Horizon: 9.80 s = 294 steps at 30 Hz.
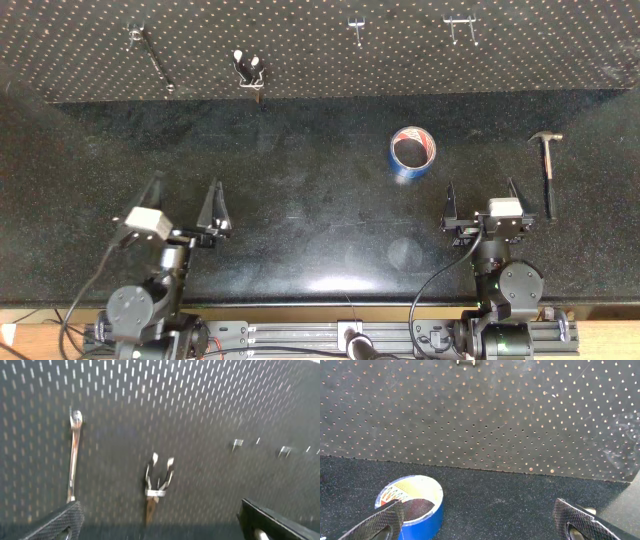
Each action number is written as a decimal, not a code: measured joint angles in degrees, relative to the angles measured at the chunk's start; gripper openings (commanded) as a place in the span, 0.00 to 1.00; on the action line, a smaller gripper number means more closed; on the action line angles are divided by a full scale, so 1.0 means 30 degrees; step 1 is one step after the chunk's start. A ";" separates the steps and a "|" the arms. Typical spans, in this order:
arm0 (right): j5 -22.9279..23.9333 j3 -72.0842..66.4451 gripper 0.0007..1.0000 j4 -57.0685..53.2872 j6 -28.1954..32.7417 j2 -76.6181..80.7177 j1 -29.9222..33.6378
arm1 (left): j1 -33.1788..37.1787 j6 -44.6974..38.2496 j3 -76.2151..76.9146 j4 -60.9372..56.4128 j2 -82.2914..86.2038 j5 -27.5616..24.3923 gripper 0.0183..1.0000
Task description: Place Tools Onto Pegboard
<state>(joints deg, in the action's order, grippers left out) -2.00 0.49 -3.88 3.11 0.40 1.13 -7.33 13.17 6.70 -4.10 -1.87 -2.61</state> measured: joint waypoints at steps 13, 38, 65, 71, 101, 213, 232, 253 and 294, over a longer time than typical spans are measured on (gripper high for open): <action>0.0000 0.0000 0.98 0.0000 0.0000 0.0007 0.0000 | -0.0036 0.0000 -0.2098 0.2732 0.0291 0.0080 1.00; 0.0000 0.0000 0.98 0.0000 0.0000 0.0007 0.0000 | 0.0029 0.0000 -0.2098 0.2732 0.0291 0.0080 1.00; -0.1209 1.9861 0.97 -1.0091 -1.0163 2.9011 -0.4073 | 0.3344 0.0000 -0.2084 0.2776 0.0379 0.0226 1.00; -0.0517 2.2513 0.97 -1.2378 -1.0375 3.1073 -0.5078 | 0.3344 0.0000 -0.2084 0.2776 0.0379 0.0219 1.00; 0.0656 2.6716 1.00 -1.6138 -1.0462 3.7273 -0.6215 | 0.3344 0.0000 -0.2084 0.2776 0.0379 0.0219 1.00; 0.8954 2.0560 0.08 0.5289 -0.9428 3.0031 -1.2174 | 0.3344 0.0000 -0.2084 0.2783 0.0379 0.0226 1.00; 0.7890 2.1289 0.07 0.5880 -0.9435 3.1438 -1.1868 | 0.3344 0.0000 -0.2084 0.2783 0.0379 0.0219 1.00; 0.7329 2.2003 0.07 0.6564 -0.9442 3.2720 -1.0819 | 0.3344 -0.0007 -0.2084 0.2783 0.0379 0.0226 1.00; 0.6921 2.3037 0.37 0.6637 -1.0018 3.4155 -1.0069 | 0.3344 0.0000 -0.2084 0.2783 0.0379 0.0219 0.99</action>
<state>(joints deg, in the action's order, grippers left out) 18.76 69.60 16.03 -26.94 102.87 -29.08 2.70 13.17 0.45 4.25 -0.73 -1.96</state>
